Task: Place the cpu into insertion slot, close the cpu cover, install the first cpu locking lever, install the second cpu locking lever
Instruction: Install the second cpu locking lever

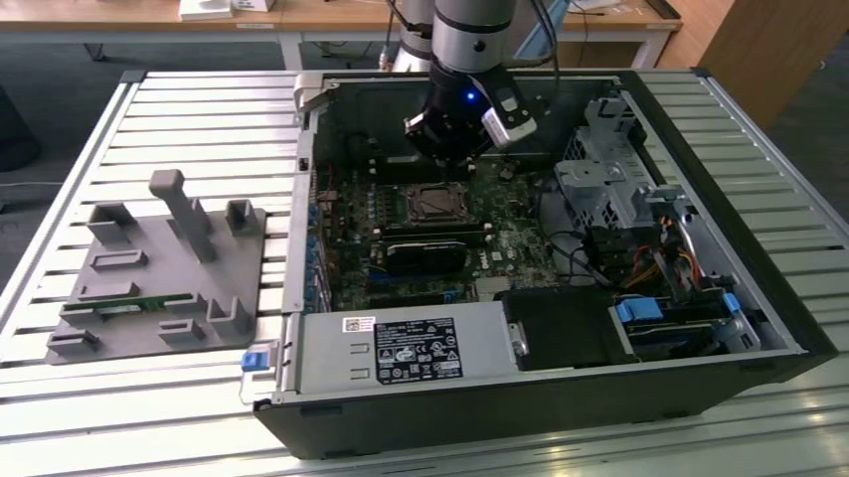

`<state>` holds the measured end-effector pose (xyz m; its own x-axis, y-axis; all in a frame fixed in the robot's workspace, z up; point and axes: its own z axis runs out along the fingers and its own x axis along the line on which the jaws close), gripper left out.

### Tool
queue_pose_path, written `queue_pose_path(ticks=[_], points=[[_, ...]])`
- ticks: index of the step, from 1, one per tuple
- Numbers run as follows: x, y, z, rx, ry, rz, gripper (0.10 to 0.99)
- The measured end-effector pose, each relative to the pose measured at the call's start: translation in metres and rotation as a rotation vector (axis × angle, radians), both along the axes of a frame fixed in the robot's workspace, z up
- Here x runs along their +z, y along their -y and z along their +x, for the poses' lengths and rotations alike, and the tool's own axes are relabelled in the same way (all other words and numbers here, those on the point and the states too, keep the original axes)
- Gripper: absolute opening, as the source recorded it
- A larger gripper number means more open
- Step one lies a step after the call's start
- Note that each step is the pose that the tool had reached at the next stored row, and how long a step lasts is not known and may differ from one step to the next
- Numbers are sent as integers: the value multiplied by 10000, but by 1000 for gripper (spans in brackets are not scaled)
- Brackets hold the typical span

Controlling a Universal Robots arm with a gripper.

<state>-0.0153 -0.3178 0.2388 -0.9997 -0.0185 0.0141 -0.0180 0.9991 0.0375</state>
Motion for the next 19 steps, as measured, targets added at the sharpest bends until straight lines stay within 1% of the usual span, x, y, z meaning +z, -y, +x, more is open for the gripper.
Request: queue_pose_path(ticks=[5,7,10,12,16,17,18,19], points=[[-1,137,0,-1,-2,4,106],[-1,178,0,0,-2,5,106],[-1,219,0,0,-3,3,106],[-1,257,0,0,-2,4,106],[-6,373,0,0,-2,7,106],[-7,397,0,-1,-4,27,106],[-9,408,0,0,-16,134,106],[-11,411,0,0,-29,286,106]])
